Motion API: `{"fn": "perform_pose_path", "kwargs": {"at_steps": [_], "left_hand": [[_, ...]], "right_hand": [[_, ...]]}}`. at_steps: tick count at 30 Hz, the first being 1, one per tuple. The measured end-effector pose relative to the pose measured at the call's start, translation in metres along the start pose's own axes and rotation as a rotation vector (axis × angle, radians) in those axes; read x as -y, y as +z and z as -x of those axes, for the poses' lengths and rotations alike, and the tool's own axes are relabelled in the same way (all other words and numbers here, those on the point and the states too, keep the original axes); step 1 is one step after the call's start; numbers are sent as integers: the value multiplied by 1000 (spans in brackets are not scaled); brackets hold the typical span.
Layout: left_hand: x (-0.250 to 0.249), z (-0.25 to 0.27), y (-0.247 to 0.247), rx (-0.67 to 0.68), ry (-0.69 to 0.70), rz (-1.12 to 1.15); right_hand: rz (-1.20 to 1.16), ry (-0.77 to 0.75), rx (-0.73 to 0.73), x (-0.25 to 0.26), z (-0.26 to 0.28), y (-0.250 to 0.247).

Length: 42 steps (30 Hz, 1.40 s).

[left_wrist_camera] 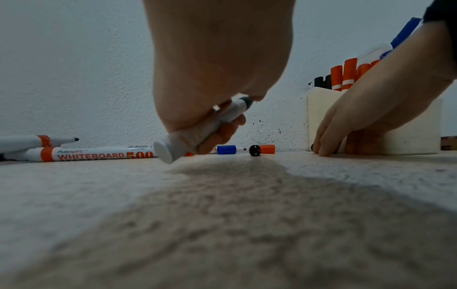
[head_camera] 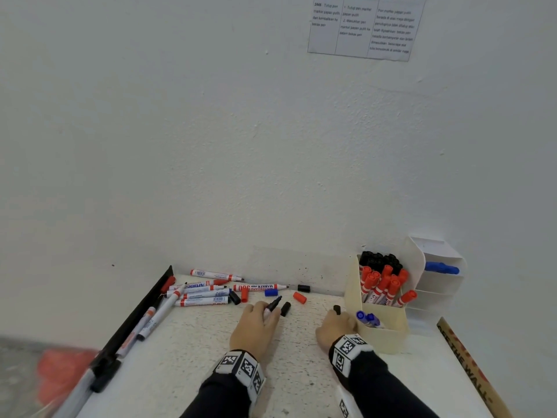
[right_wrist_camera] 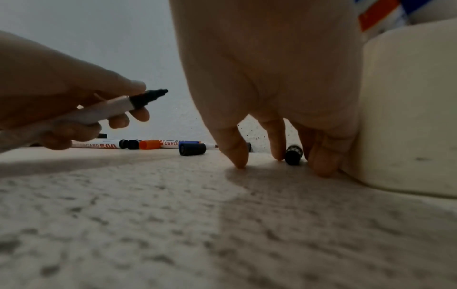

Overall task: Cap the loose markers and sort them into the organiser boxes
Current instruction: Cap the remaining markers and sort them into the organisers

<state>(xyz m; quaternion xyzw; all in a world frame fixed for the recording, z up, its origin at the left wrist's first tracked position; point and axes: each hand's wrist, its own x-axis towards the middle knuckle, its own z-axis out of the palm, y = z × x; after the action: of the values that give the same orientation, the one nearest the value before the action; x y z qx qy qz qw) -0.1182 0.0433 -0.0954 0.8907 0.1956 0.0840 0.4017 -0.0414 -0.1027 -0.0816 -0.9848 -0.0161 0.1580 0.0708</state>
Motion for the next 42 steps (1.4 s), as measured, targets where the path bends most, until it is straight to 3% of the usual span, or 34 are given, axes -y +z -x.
{"fn": "perform_pose_path", "kwargs": {"at_steps": [9, 14, 22, 28, 31, 37, 42], "left_hand": [[0, 1, 1, 2, 8, -3], [-1, 2, 3, 69, 45, 39], [-6, 5, 0, 67, 57, 55], [-9, 8, -2, 94, 72, 31], [-6, 5, 0, 99, 36, 40], [-7, 4, 1, 128, 55, 61], [-8, 7, 3, 139, 198, 67]], "right_hand": [[-150, -112, -97, 1, -2, -6], [-367, -269, -208, 0, 2, -8], [-451, -390, -279, 1, 4, -5], [-599, -616, -307, 1, 11, -7], [-626, -656, -333, 2, 13, -10], [-677, -678, -231, 5, 10, -10], [-649, -675, -87, 8, 12, -7]]}}
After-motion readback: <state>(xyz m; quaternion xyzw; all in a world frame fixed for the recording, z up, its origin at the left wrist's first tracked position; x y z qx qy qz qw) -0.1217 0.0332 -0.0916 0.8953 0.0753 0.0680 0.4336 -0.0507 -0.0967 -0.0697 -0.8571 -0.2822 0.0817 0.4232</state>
